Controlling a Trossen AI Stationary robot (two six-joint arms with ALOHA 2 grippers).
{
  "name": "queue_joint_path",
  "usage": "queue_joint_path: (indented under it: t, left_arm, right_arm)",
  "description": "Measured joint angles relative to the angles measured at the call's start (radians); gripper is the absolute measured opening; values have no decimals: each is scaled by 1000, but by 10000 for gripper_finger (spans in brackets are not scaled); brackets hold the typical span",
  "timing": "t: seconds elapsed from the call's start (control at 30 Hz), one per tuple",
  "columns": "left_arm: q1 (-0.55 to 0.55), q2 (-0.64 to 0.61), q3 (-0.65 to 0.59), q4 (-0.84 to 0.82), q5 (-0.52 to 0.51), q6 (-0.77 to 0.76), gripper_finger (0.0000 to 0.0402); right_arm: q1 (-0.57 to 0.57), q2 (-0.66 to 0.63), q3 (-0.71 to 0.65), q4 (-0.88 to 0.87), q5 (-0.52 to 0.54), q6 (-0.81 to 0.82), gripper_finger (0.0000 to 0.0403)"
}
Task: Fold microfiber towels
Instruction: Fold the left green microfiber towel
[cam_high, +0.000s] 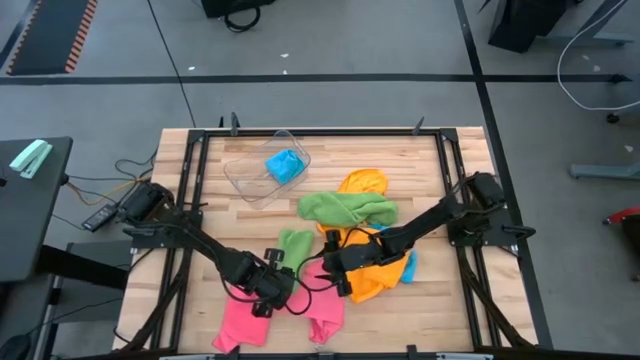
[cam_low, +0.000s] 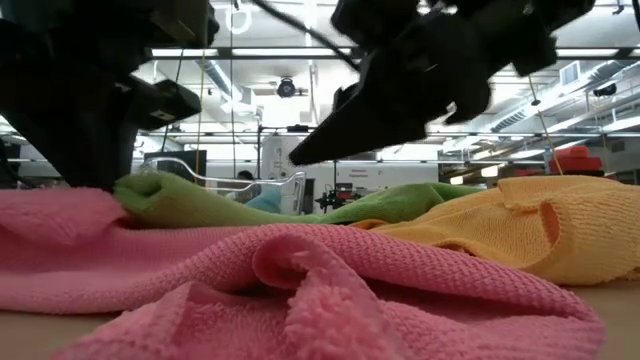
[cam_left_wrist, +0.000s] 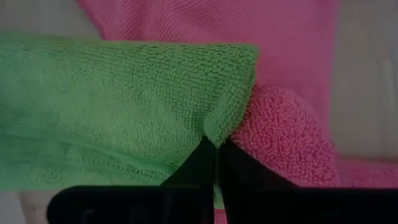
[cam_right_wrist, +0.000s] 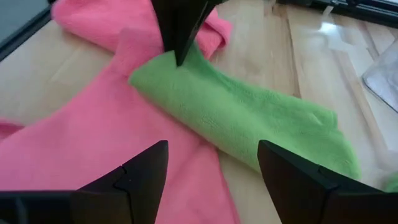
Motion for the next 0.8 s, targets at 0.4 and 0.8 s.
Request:
queue_joint_path:
  t: [0.4,0.8]
  left_arm:
    - [46,0,1,7,27,-35,16]
    - [96,-1,1,148,72,-83,25]
  right_arm:
    - [60,89,0,171,74,-171,257]
    - [103,89,0,188,203,-314,257]
